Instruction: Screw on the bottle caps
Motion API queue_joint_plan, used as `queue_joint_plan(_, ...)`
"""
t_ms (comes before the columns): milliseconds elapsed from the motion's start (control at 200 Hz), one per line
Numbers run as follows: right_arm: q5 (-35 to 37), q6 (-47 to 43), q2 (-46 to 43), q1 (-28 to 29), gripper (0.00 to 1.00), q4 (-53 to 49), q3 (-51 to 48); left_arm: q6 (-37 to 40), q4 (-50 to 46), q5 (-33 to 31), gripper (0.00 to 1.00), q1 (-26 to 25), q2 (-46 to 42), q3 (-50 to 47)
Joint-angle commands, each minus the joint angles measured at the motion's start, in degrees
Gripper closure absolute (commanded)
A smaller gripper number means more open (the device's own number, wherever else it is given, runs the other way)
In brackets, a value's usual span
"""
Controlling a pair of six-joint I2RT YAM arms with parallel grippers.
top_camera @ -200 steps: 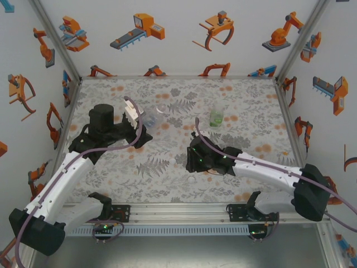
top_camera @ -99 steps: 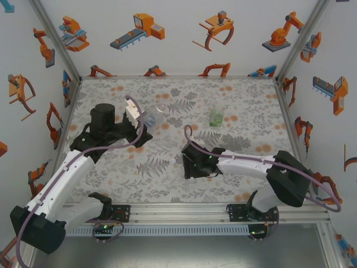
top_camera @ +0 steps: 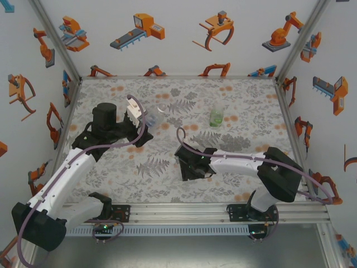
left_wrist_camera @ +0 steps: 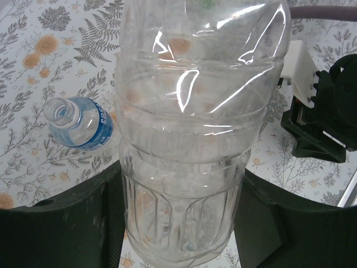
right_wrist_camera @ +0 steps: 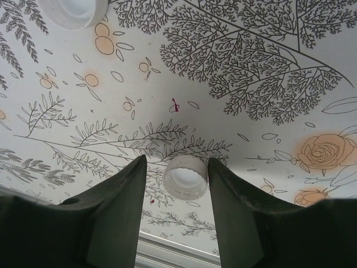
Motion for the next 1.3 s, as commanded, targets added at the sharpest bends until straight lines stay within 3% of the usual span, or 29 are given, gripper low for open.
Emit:
queue_joint_plan(0,2.74,0.77,1.39,1.45,0.54,-5.88,1.64,-0.38,0.13,0.67,0.98,0.21,-0.13,1.42)
queue_joint_plan(335,5.8,-0.8,1.58,2.91,0.56,-7.78,4.04,-0.27,-0.26,0.22,0.98,0.17,0.31,1.55)
queue_joint_plan(856,6.97,-2.69,0.33,2.35,0.69,-7.19,4.63,-0.1,-0.64,-0.37,0.99,0.19,0.3,1.57)
queue_joint_plan(1297,2.24,-13.59,3.1,-12.59,0.7,-5.58,9.61,0.04,-0.94,-1.17,0.99,0.19,0.16,1.61)
